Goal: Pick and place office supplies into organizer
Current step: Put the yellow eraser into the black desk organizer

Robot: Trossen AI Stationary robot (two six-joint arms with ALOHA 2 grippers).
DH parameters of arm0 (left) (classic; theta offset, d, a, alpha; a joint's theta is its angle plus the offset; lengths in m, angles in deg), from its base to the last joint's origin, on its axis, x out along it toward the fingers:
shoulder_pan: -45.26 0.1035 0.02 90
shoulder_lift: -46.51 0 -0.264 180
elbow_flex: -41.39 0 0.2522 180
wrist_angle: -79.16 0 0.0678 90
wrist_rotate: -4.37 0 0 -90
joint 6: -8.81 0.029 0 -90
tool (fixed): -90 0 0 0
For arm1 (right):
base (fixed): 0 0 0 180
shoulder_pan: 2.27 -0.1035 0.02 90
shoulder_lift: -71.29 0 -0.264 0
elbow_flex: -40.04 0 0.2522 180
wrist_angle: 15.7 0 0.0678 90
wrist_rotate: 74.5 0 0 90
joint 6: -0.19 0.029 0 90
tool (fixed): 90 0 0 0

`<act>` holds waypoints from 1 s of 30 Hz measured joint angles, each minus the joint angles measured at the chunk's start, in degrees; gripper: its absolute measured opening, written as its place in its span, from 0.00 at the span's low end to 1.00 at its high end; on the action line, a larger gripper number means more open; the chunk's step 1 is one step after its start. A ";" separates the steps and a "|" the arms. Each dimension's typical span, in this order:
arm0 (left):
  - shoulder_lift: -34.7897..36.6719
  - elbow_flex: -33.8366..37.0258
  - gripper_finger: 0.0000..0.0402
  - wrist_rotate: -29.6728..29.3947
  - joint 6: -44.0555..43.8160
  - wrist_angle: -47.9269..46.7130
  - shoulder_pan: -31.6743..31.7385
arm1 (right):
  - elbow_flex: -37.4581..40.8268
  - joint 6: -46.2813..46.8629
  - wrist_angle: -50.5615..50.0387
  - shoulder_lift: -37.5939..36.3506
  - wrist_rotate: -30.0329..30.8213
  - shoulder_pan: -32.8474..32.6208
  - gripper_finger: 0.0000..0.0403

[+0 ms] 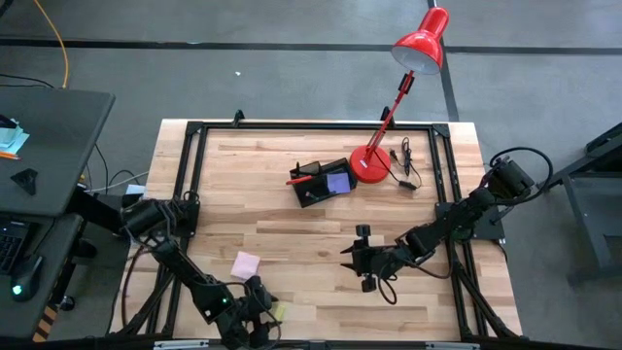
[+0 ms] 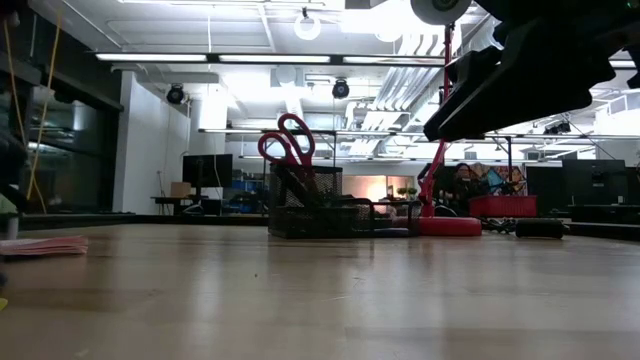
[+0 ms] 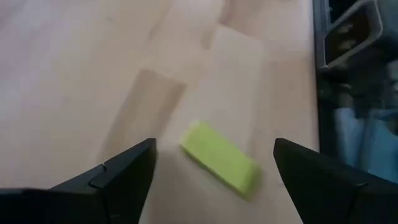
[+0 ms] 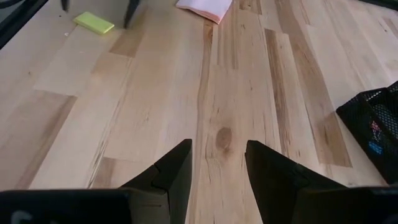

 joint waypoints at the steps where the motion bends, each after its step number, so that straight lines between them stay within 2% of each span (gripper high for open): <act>1: -0.61 0.02 0.78 -0.77 0.11 0.22 -0.01 | 0.00 -0.01 -0.01 0.00 0.00 0.00 0.35; 7: -3.39 -0.16 0.78 -5.05 0.27 3.19 -0.08 | -0.01 0.07 -0.53 0.00 0.04 0.00 0.35; 10: -3.66 -0.18 0.76 -5.19 1.65 3.19 -0.05 | -0.02 -0.01 -0.52 0.00 0.09 0.00 0.35; 16: -3.93 -0.08 0.70 -4.21 15.79 3.18 -1.07 | -0.02 -0.01 -0.50 0.00 -0.04 0.00 0.35; 24: -3.78 -0.19 0.63 -1.90 23.22 2.70 -0.95 | -0.02 -0.03 -0.50 0.00 -0.07 0.02 0.35; 30: -3.87 -0.08 0.60 -2.37 20.21 3.17 -0.94 | -0.02 -0.03 -0.46 0.00 1.66 0.02 0.35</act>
